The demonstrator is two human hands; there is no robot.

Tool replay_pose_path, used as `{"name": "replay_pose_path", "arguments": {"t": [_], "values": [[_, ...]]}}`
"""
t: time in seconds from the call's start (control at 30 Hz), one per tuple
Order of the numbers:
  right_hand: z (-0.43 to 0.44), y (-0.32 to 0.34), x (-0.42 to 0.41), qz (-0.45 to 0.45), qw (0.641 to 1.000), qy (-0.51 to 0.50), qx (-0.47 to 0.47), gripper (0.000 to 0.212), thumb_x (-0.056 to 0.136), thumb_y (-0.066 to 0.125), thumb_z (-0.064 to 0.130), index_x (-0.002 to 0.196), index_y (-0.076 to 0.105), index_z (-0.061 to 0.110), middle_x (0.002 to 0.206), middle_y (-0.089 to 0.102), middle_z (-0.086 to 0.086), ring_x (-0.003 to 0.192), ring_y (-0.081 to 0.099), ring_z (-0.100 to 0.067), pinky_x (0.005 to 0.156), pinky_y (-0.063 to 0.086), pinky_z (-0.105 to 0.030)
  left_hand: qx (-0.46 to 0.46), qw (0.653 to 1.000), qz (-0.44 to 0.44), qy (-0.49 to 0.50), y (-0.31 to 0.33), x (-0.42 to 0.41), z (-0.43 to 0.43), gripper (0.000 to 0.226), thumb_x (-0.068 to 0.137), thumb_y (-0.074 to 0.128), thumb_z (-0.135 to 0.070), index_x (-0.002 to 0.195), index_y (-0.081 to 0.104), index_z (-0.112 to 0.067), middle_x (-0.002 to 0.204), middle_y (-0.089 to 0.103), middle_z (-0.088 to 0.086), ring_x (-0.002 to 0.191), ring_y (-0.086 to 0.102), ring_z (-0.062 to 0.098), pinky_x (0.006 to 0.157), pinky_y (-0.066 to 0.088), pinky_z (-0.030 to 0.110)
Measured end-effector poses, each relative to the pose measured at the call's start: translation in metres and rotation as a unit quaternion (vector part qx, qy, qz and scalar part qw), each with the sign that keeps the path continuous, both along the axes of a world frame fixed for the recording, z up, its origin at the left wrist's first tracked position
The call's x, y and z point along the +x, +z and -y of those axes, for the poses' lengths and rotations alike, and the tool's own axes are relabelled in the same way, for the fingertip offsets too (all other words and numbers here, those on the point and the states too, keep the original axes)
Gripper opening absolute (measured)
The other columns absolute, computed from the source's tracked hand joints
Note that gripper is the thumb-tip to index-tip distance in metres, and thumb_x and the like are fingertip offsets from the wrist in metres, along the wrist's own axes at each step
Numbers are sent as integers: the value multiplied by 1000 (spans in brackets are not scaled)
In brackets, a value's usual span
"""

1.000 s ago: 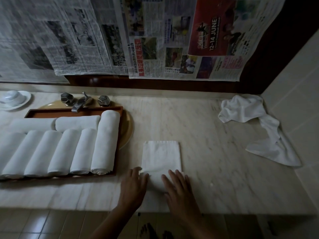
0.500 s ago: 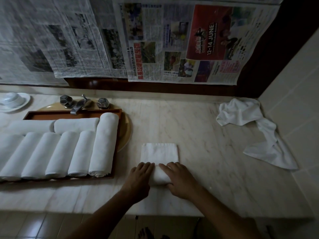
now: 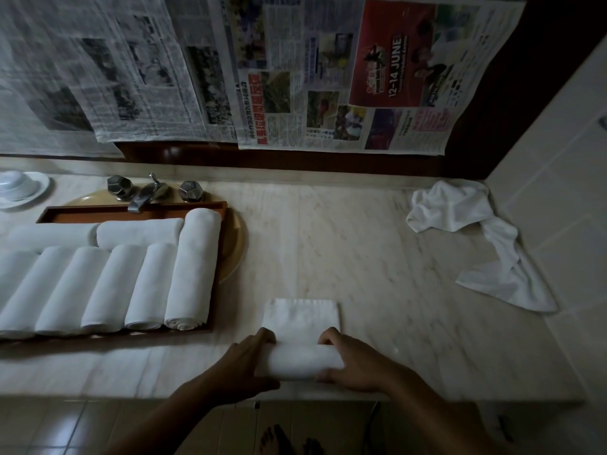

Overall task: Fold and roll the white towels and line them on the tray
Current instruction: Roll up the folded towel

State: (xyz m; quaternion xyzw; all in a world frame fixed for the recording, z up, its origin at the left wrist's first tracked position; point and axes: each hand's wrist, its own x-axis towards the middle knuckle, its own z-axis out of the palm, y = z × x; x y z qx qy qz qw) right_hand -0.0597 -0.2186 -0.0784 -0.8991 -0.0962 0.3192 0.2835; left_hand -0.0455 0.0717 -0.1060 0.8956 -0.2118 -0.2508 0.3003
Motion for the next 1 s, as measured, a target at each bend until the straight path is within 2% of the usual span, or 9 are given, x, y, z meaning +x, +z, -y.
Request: {"name": "replay_pose_path", "arguments": {"t": [0.17,0.37,0.43,0.5,0.6,0.67,0.77,0.9,1.0], "values": [[0,-4,-10,18,996,-86,28,52,90,65,59,133,54,31,133,54,5,118,51,-12,99,46,-33,-91,989,-76,90,5,-4,-5,56,78,74,-67,123,55,-42,128,55,-21,113,56,-3,89,46,15],[-13,-12,-11,80,987,-139,-26,53,90,56,68,132,59,37,133,52,7,124,44,-17,104,39,-36,-89,983,-69,145,3,0,1,68,70,57,-80,118,65,-33,118,58,-12,107,58,5,85,49,23],[-21,-11,-16,163,974,-144,-65,53,89,50,68,132,60,38,130,52,9,121,45,-18,101,40,-36,-83,982,-68,154,3,6,3,73,69,54,-83,117,67,-30,113,60,-8,102,60,7,82,49,22],[-30,-12,-26,299,943,-116,-83,41,90,55,54,126,64,36,124,55,9,114,51,-18,93,47,-37,-75,984,-70,145,4,11,4,77,69,51,-87,115,68,-29,109,61,-6,98,60,8,80,47,21],[-52,-18,-47,410,907,-64,-75,36,86,64,31,121,68,30,123,60,3,112,56,-22,92,51,-41,-41,987,-79,131,9,18,9,48,91,60,-65,115,67,-24,108,61,-3,94,59,7,74,44,17],[-65,-29,-58,409,907,-54,-79,45,87,56,31,130,66,28,135,60,-3,124,54,-27,106,41,-50,-37,986,-73,142,9,21,12,30,97,62,-48,111,68,-22,104,63,-2,89,60,6,67,43,13],[-68,-42,-60,351,929,-9,-115,63,90,49,31,153,45,27,158,42,-7,147,36,-33,117,21,-58,-71,974,-78,198,3,19,16,32,95,65,-50,110,69,-22,102,66,0,88,65,10,68,53,22],[-57,-41,-38,311,940,37,-137,85,85,61,22,162,24,27,165,29,-7,151,27,-33,120,14,-58,-97,955,-83,267,3,11,21,43,97,59,-53,133,57,-30,118,63,4,101,63,15,79,55,29],[-53,-35,-15,292,942,56,-158,98,78,67,19,162,17,28,165,29,-6,150,29,-32,124,12,-54,-92,953,-88,274,7,10,23,54,101,55,-51,149,46,-29,122,63,6,103,64,16,79,49,25]]}}
